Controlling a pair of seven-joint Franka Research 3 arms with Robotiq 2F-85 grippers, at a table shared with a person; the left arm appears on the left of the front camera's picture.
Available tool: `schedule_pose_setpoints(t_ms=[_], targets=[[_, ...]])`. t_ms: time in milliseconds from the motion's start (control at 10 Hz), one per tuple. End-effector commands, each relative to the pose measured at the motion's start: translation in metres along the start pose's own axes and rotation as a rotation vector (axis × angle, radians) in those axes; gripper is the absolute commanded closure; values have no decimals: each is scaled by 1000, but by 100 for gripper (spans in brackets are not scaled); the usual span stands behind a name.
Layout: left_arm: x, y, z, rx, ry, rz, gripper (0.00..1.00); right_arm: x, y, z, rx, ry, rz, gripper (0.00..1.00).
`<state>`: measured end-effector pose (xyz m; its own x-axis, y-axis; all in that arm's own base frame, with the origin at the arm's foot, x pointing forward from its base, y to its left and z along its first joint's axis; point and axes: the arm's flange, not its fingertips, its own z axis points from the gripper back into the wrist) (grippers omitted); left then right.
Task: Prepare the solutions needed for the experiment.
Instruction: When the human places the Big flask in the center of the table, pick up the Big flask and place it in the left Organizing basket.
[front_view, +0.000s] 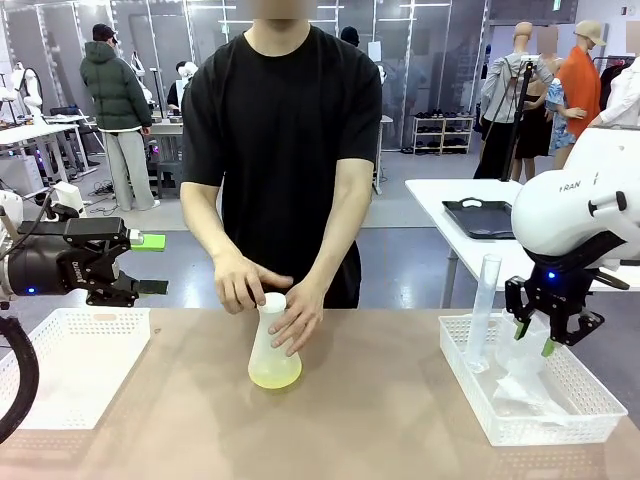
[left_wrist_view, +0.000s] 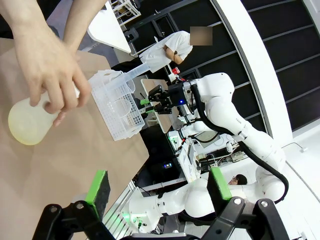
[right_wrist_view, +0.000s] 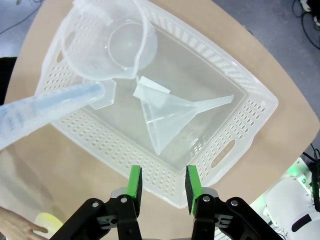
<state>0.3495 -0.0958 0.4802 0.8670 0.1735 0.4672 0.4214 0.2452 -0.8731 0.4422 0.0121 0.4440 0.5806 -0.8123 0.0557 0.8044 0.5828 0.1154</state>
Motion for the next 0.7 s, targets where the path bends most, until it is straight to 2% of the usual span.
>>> schedule_pose_setpoints(t_ms=[0, 100, 400, 600], targets=[[0, -3, -3, -22, -17, 20, 0, -28, 4, 37, 106, -46, 75, 54], [0, -3, -3, -22, -17, 20, 0, -45, 5, 60, 164, -53, 77, 54], [0, -3, -3, -22, -17, 20, 0, -84, -6, 112, 378, 34, 148, 54], [0, -3, -3, -22, -17, 20, 0, -98, -19, 135, 548, 224, 231, 54]])
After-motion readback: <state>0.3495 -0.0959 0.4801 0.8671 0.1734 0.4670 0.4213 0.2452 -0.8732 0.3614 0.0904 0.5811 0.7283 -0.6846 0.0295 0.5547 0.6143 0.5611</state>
